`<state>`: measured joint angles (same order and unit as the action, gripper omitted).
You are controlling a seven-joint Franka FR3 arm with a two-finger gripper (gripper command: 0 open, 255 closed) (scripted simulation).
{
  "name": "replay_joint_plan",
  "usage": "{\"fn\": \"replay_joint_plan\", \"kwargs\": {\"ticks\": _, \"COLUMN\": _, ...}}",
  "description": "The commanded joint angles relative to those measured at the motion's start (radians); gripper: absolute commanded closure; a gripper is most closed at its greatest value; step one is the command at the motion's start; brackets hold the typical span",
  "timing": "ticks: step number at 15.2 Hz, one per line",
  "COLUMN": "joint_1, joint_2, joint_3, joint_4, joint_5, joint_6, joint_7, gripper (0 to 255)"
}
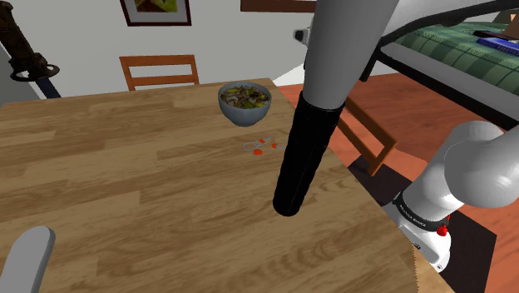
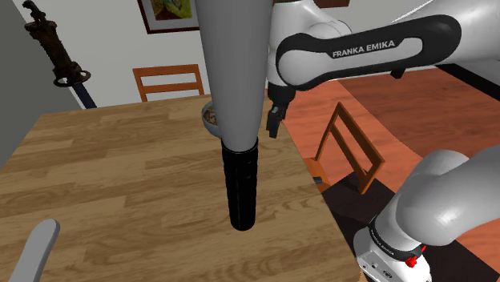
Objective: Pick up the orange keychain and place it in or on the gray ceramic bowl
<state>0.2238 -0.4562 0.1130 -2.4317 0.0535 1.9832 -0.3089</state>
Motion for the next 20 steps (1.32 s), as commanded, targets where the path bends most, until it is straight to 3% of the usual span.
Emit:
{"fn": "replay_joint_plan", "kwargs": {"ticks": 1, "joint_1": 0.021, "joint_2": 0.051, "joint_3": 0.017, "joint_4": 0.005, "joint_5": 0.005, "joint_6": 0.047, "joint_7": -0.021, "gripper": 0}}
{"fn": "replay_joint_plan", "kwargs": {"ticks": 8, "joint_1": 0.088, "joint_2": 0.235, "joint_3": 0.081, "joint_4": 0.022, "joint_5": 0.009, "joint_6": 0.210, "joint_7": -0.079, "gripper": 0}}
{"fn": "replay_joint_plan", "kwargs": {"ticks": 15, "joint_1": 0.087, "joint_2": 0.290, "joint_3": 0.087, "joint_4": -0.026, "joint_5": 0.001, "joint_6": 0.312, "joint_7": -0.072, "gripper": 0}}
{"fn": "replay_joint_plan", "kwargs": {"ticks": 20, "joint_1": 0.087, "joint_2": 0.295, "joint_3": 0.087, "joint_4": -0.029, "joint_5": 0.001, "joint_6": 0.320, "joint_7": -0.072, "gripper": 0}}
